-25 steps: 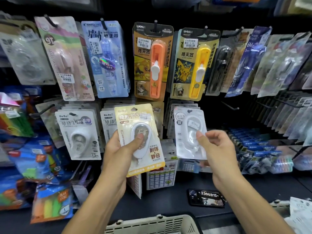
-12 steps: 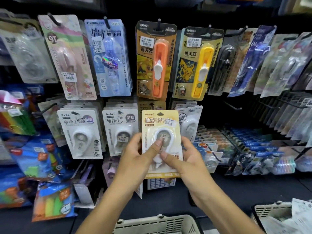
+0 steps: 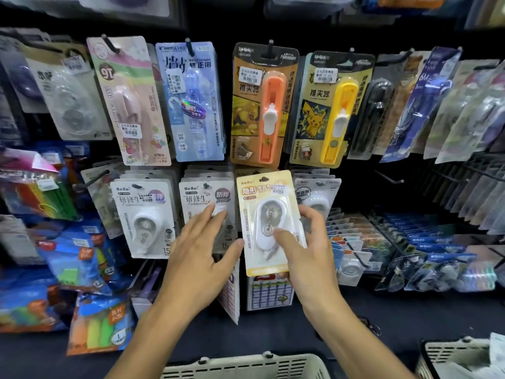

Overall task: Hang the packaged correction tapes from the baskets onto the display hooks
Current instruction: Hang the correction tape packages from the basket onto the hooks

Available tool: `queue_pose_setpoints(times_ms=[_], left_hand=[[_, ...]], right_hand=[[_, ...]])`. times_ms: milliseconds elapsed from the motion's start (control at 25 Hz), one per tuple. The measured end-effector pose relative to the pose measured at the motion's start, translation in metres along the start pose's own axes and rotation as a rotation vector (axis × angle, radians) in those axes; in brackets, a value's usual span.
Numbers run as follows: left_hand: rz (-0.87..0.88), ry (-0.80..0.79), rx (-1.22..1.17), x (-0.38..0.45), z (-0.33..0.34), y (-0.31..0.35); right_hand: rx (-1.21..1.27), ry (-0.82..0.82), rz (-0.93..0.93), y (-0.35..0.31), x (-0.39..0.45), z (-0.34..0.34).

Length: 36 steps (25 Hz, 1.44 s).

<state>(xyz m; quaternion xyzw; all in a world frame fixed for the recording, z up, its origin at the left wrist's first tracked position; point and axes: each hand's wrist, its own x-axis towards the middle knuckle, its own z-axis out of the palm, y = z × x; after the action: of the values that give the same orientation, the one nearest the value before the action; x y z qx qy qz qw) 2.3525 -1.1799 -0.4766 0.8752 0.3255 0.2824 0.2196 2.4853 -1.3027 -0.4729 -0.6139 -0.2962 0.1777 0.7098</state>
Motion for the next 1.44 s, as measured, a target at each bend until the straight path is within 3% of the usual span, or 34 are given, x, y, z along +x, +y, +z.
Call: queue_pose_setpoints(times_ms=[160, 440, 520, 640, 680, 760, 840, 920, 1000, 1240, 1360, 1440], left_hand=[[0.01, -0.011, -0.005, -0.001, -0.007, -0.006], [0.052, -0.034, 0.039, -0.001, -0.005, -0.014], [0.053, -0.041, 0.08, -0.001, -0.005, -0.017], [0.064, -0.051, 0.141, -0.002, -0.005, -0.017], [0.066, -0.056, 0.162, -0.002, -0.005, -0.018], [0.064, -0.053, 0.183, -0.001, -0.004, -0.021], [0.065, -0.037, 0.187, 0.0, -0.002, -0.022], [0.075, -0.034, 0.192, 0.001, 0.0, -0.02], [0.093, -0.032, 0.204, 0.0, 0.002, -0.02], [0.145, 0.045, 0.192, 0.003, 0.009, -0.025], [0.182, 0.131, 0.197, 0.007, 0.02, -0.03], [0.209, 0.206, 0.207, 0.009, 0.026, -0.034]], right_hand=[[0.08, -0.006, 0.042, 0.002, -0.005, 0.001], [-0.039, 0.06, -0.027, 0.001, -0.009, 0.009], [-0.137, 0.054, 0.047, 0.001, -0.001, 0.012], [-0.195, 0.072, 0.318, 0.003, 0.023, 0.019], [-0.331, 0.11, 0.306, 0.007, 0.025, 0.02], [-0.821, 0.228, -0.026, 0.019, 0.018, 0.018], [-1.125, 0.132, -0.436, 0.031, 0.013, 0.018], [-1.33, -0.16, -0.534, 0.037, 0.029, 0.022], [-1.489, -0.276, -0.48, 0.037, 0.052, 0.025], [-1.579, -0.258, -0.583, 0.041, 0.077, 0.038], [-1.435, -0.133, -0.733, 0.053, 0.075, 0.032], [-1.29, 0.054, -0.811, 0.066, 0.059, 0.013]])
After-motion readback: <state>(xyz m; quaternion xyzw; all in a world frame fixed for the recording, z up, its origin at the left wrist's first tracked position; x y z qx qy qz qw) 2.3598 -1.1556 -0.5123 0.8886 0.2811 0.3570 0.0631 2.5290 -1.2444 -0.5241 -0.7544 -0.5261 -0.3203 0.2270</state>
